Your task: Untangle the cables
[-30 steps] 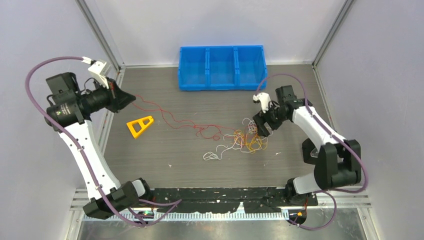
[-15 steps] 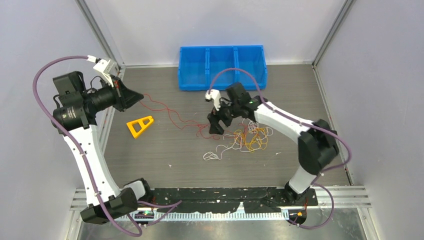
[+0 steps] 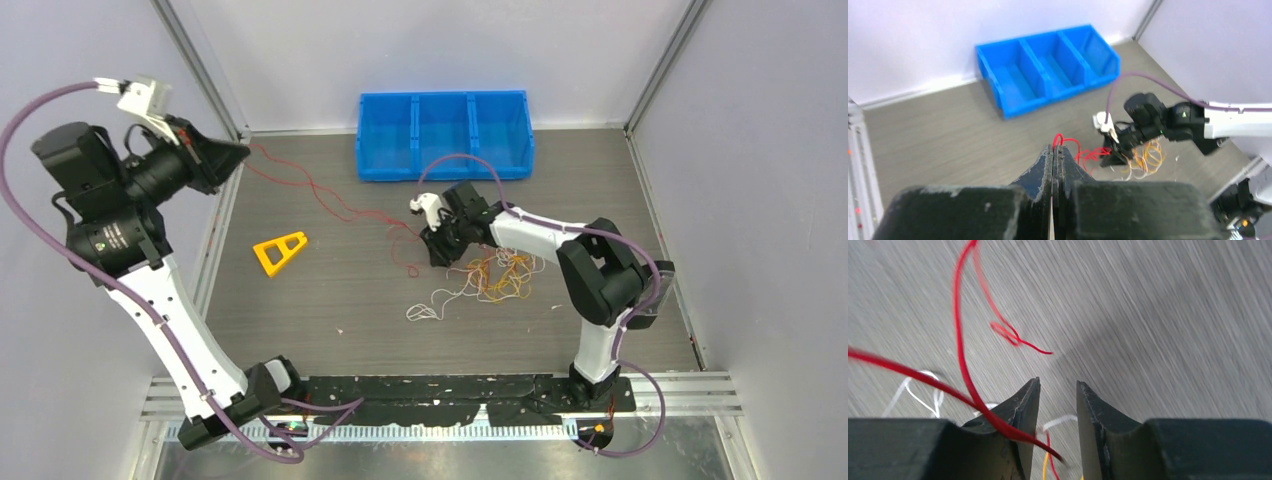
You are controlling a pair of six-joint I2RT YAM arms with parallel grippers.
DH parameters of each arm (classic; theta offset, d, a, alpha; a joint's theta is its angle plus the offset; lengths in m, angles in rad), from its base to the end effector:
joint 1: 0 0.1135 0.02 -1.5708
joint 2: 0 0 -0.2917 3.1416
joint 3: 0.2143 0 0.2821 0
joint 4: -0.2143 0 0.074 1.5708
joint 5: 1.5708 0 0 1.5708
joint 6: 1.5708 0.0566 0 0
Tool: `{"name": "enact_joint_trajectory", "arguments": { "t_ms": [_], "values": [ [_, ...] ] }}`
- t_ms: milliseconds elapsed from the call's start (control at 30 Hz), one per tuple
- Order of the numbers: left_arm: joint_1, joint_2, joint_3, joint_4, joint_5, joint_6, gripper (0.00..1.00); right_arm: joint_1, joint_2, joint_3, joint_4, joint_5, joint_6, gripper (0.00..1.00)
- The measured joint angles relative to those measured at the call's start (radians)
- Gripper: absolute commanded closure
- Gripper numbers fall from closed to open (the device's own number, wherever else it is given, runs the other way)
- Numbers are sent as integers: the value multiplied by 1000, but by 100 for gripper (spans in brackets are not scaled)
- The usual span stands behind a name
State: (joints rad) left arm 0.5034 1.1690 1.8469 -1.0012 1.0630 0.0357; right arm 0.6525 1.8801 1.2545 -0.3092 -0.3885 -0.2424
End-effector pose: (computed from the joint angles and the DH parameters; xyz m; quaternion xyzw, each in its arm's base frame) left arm 0.1809 0.0432 0.5693 0.1258 0.7493 -0.2625 0.5949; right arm 0.3385 0.2857 0.1769 -0.4577 0.8141 0.2420 0.2630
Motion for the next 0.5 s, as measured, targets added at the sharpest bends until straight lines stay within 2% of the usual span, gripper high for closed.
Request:
{"name": "enact_joint_trajectory", "arguments": {
  "t_ms": [67,167,233,400,500],
  "values": [
    [30,19,62,56,8,-70,100,-28,-29,-45,-11,13,-14,62],
    [56,66,184,155,22,-195,100,-69,-68,-92,-34,23,-30,69],
    [65,81,229,246,30,-283,100,-98,-92,-115,-52,24,-41,71],
    [75,82,269,431,30,-472,100,-143,-130,-142,-86,24,-64,68],
    [68,66,238,503,35,-536,100,-167,-148,-151,-113,10,-79,69]
  ]
}}
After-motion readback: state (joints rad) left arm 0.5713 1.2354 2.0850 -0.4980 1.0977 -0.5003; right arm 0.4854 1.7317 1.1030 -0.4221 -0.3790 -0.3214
